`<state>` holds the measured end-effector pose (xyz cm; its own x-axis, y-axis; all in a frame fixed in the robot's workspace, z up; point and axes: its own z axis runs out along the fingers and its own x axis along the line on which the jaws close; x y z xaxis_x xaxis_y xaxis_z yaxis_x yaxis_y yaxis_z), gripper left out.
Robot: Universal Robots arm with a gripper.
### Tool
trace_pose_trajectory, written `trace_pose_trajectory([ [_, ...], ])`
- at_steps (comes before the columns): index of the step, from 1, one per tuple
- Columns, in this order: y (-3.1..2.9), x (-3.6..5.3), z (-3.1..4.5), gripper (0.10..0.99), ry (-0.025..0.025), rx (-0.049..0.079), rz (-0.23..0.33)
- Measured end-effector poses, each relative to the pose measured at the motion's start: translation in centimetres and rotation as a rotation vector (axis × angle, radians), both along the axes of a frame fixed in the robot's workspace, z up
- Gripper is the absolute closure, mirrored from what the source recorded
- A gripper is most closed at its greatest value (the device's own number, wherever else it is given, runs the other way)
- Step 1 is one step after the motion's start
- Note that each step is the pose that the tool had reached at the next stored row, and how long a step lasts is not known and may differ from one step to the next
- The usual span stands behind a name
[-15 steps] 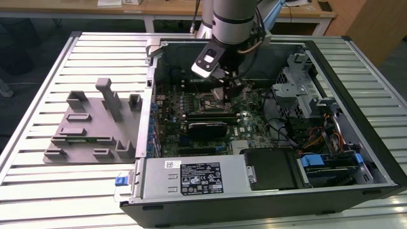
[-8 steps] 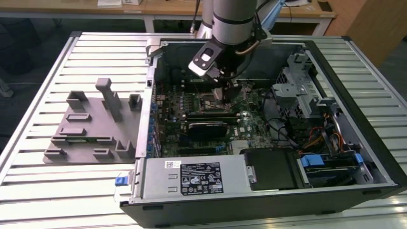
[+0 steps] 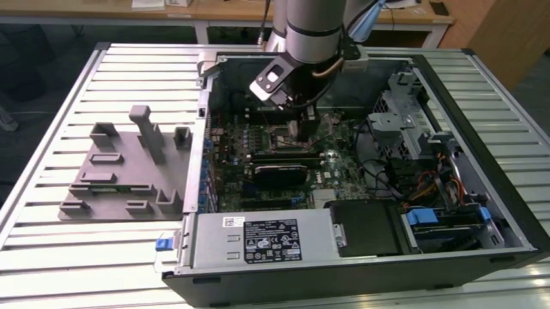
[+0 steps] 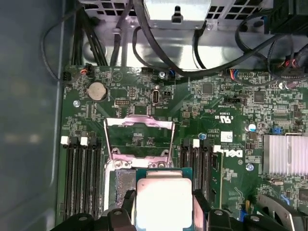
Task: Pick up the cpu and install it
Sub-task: 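Place the cpu into insertion slot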
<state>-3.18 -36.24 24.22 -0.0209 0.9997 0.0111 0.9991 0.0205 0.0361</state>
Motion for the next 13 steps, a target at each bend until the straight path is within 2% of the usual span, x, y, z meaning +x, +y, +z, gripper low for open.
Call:
trace_pose_trajectory([
  [5,0.5,0.0,-0.51,0.541,0.0001,-0.038,0.0],
  [6,1.05,0.0,-0.92,0.541,-0.0001,-0.072,0.0],
  [11,1.05,-0.01,-0.68,0.541,0.0,-0.072,0.0],
  [13,1.05,-0.03,-0.64,0.541,-0.0002,-0.067,0.0],
])
